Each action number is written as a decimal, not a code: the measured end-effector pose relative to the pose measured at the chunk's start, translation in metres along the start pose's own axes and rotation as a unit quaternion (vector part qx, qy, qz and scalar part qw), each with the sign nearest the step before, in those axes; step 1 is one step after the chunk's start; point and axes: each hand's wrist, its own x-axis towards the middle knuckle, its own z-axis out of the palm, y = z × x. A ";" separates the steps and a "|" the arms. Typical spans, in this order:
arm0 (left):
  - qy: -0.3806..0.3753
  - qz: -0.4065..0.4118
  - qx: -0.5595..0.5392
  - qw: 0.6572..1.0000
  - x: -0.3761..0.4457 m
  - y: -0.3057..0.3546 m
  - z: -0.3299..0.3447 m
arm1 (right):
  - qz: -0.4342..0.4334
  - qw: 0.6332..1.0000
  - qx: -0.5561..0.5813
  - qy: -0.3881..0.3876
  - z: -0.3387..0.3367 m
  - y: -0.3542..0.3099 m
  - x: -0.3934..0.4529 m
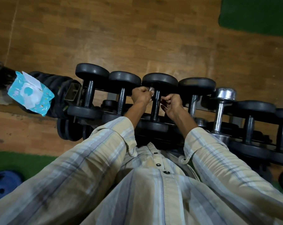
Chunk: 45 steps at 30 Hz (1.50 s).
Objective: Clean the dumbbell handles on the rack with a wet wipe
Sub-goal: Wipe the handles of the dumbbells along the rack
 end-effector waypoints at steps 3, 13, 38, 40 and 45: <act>-0.001 0.045 0.041 0.998 -0.004 -0.003 -0.006 | -0.008 1.000 0.009 0.010 -0.004 -0.001 -0.003; -0.047 0.116 0.296 0.947 -0.046 -0.012 -0.031 | -0.034 0.997 -0.051 0.035 -0.015 0.009 -0.021; 0.058 0.236 0.165 0.956 -0.113 -0.020 0.004 | -0.185 0.958 -0.178 -0.131 -0.065 0.000 -0.066; 0.071 0.244 0.156 0.954 -0.118 -0.021 0.010 | -0.207 0.947 -0.213 -0.125 -0.072 -0.004 -0.065; 0.112 0.253 0.119 0.954 -0.131 -0.025 0.016 | -0.173 0.945 -0.206 -0.185 -0.082 -0.014 -0.076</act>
